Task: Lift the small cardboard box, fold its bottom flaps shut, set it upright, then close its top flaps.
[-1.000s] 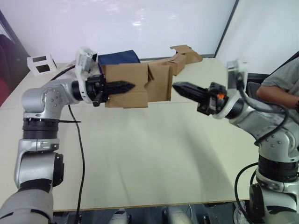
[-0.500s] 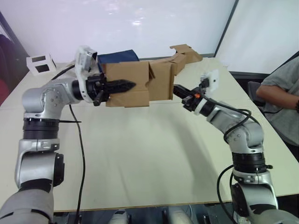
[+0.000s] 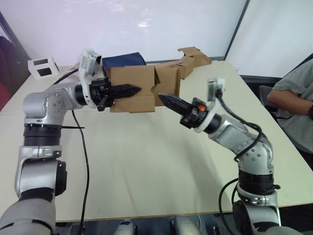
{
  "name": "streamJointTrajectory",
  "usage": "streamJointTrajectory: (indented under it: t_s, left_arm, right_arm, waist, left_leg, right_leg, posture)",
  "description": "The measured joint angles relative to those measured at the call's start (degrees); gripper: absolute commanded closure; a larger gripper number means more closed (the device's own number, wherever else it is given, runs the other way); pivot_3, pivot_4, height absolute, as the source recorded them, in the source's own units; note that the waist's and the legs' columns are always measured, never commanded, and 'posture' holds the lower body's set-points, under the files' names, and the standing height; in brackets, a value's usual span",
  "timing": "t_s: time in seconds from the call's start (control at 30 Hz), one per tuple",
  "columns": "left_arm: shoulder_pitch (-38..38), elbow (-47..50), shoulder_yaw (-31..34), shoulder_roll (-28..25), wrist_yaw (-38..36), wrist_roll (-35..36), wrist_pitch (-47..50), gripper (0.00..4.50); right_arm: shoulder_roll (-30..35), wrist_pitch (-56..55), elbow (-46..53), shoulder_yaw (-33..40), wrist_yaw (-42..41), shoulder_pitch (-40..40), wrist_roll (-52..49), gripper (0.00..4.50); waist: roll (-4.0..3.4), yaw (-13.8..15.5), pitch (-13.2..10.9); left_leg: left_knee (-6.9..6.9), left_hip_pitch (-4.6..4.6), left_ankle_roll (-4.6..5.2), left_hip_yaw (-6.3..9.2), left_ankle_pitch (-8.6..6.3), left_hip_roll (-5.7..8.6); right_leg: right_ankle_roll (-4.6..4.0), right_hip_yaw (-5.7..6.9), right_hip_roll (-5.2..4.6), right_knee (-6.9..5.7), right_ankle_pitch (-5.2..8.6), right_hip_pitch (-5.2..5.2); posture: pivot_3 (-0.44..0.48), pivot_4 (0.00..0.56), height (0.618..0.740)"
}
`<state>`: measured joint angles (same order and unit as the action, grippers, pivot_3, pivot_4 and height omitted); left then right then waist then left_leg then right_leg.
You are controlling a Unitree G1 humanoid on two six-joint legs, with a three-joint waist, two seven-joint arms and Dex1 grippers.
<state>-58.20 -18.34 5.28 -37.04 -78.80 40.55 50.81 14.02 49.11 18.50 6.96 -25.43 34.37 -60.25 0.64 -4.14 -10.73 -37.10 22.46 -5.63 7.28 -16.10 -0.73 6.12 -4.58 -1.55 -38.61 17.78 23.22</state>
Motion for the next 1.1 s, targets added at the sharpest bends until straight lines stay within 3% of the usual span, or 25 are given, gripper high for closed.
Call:
streamJointTrajectory:
  t_s: [0.17,0.27,0.43,0.67,0.8,0.97,1.1]
  left_arm:
    - [0.0,-0.03,0.01,-0.16,0.01,0.0,0.0,4.5]
    - [0.01,-0.03,0.01,-0.25,0.03,0.0,0.0,4.5]
    - [0.0,-0.02,0.02,-0.18,0.08,0.03,0.0,4.5]
    - [0.0,-0.02,0.01,0.09,0.11,0.04,-0.04,4.5]
    - [0.0,-0.02,0.01,0.12,0.11,0.02,-0.04,4.5]
    - [0.01,0.02,0.01,0.03,0.12,0.03,-0.03,4.5]
    - [0.01,0.03,0.01,-0.02,0.13,0.03,-0.03,4.5]
  right_arm:
    - [1.29,0.38,0.68,1.89,0.48,-0.12,-3.57,4.44]
    - [5.32,-0.09,-0.76,5.72,0.28,0.8,-5.04,4.44]
    - [8.19,-5.01,-8.05,10.0,1.53,4.52,-0.77,4.44]
    - [6.93,-11.08,-17.46,2.55,2.9,4.86,13.87,4.44]
    - [4.8,-10.62,-14.37,-1.75,-0.38,2.8,14.96,4.44]
    - [2.59,-6.88,-4.94,-1.03,-3.75,1.73,5.32,4.44]
    - [1.85,-5.42,-3.46,-0.96,-3.36,-0.01,3.36,4.44]
  waist:
    - [0.0,0.18,0.0]
    - [0.0,0.16,0.0]
    - [0.0,-0.07,0.0]
    - [-0.01,-0.11,0.0]
    - [-0.01,-0.1,0.0]
    - [0.0,0.16,0.0]
    - [-0.01,0.07,0.0]
  left_leg:
    - [-0.01,0.0,0.0,0.0,0.0,0.01]
    - [-0.01,0.0,0.11,0.0,-0.06,0.01]
    - [0.01,-0.01,0.25,0.0,-0.14,0.0]
    - [0.01,-0.01,0.06,-0.02,-0.03,0.01]
    - [0.01,0.0,0.0,-0.01,0.0,0.0]
    - [-0.02,0.0,-0.01,0.01,0.01,0.0]
    - [-0.02,0.0,0.02,0.01,-0.01,0.01]
  right_leg:
    - [0.0,0.01,-0.02,0.01,0.0,-0.03]
    - [0.0,0.01,-0.02,0.01,0.0,-0.03]
    - [0.0,0.0,0.02,0.0,0.0,-0.01]
    - [0.0,-0.01,0.02,-0.01,0.0,0.01]
    - [0.0,-0.01,0.01,0.0,0.0,0.01]
    - [0.0,0.01,-0.01,0.0,0.0,-0.04]
    - [0.0,0.01,0.0,-0.03,0.0,-0.02]
  posture:
    - [0.0,0.15,0.74]
    - [0.0,0.15,0.74]
    - [0.0,0.15,0.74]
    - [0.0,0.15,0.74]
    - [0.0,0.15,0.74]
    - [0.0,0.15,0.74]
    - [0.0,0.15,0.74]
